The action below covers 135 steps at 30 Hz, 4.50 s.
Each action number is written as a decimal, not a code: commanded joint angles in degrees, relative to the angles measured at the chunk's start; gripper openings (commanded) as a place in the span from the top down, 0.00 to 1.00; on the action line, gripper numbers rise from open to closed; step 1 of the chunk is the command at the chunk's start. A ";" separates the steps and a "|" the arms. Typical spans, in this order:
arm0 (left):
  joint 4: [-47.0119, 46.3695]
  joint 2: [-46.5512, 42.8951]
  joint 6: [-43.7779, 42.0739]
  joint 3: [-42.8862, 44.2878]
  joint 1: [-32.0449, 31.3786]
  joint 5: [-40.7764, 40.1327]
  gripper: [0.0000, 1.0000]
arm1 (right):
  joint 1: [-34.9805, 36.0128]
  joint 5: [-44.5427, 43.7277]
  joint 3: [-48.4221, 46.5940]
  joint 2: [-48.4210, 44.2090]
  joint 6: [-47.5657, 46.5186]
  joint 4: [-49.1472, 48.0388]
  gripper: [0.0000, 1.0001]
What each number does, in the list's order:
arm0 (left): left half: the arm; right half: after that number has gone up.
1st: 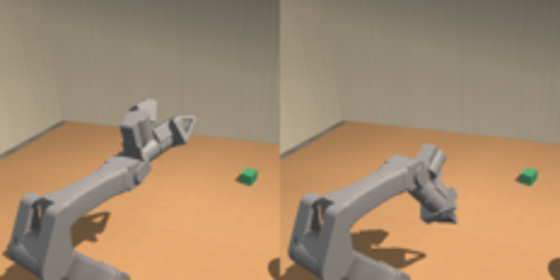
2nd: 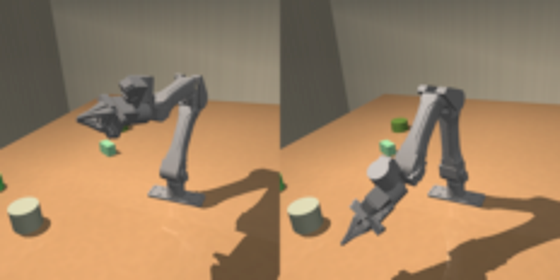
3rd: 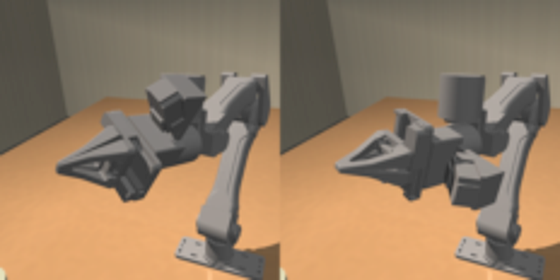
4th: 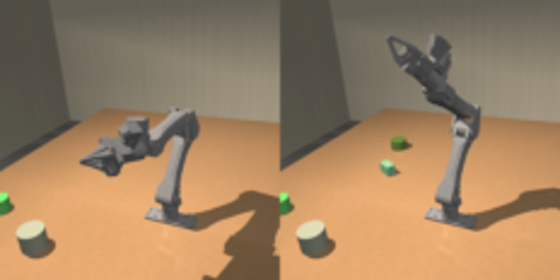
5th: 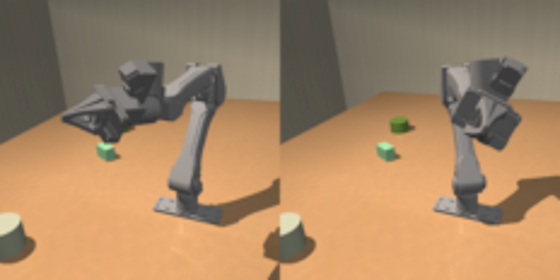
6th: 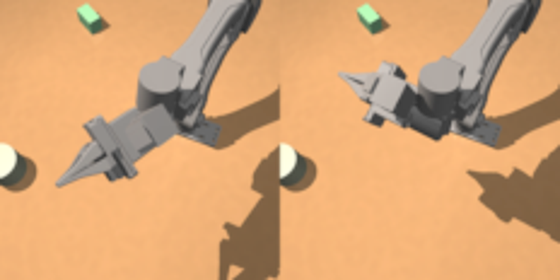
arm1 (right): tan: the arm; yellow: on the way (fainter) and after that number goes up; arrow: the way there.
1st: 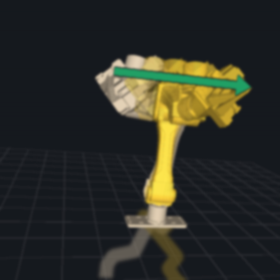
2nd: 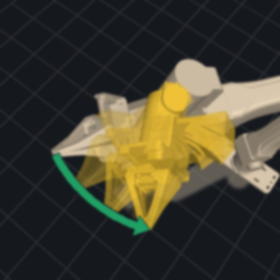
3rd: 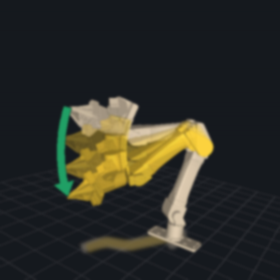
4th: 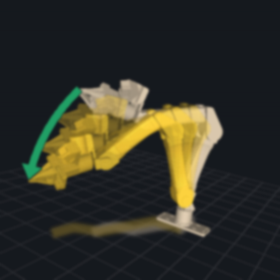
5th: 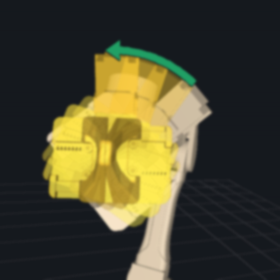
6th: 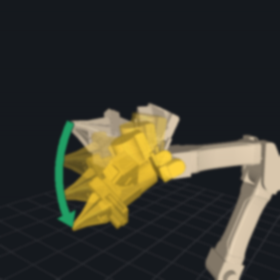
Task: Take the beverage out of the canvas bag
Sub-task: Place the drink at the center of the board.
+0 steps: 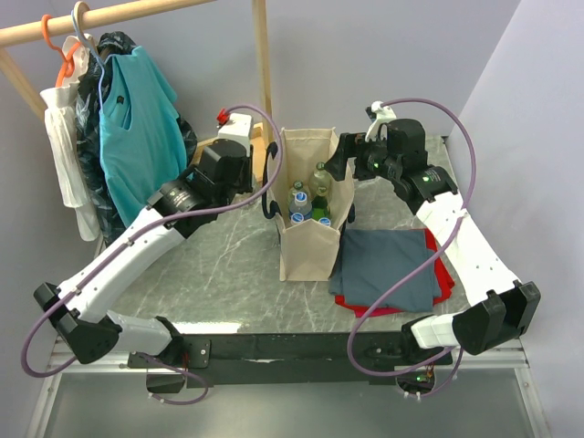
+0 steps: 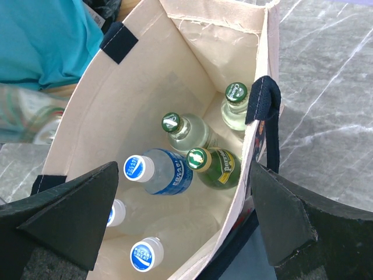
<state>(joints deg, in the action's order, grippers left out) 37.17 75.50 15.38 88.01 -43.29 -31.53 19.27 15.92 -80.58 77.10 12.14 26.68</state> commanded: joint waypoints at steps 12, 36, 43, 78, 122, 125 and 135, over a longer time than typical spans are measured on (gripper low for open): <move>-18.35 -8.53 4.13 -12.67 9.53 7.00 0.99 | 0.42 -0.37 -0.64 0.59 -0.89 -0.75 0.00; -29.87 -2.03 2.73 -20.59 13.93 8.76 0.99 | 0.33 -4.06 -0.90 -2.30 -1.68 1.18 0.00; -31.45 1.57 2.55 -19.80 16.92 11.93 0.99 | 0.42 -5.28 -1.69 -4.06 -2.30 1.27 0.00; -35.32 13.61 1.41 -14.62 19.12 12.11 0.99 | 0.25 -8.71 -2.48 -3.27 -2.91 2.42 0.00; -29.78 15.90 2.29 -12.42 19.12 13.07 0.51 | 0.33 -7.92 -0.81 -3.36 -2.03 1.36 0.00; -29.87 15.55 2.55 -12.95 19.12 12.90 0.48 | 0.42 -7.92 -0.81 -3.36 -2.03 1.27 0.00; -29.43 14.50 2.64 -13.83 19.12 12.02 0.45 | 0.42 -7.49 -0.81 -3.45 -1.77 1.27 0.00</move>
<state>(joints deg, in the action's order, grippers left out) 9.54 93.06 17.50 73.23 -24.18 -18.06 19.27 8.21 -80.62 74.74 10.02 29.65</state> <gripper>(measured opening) 0.537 0.998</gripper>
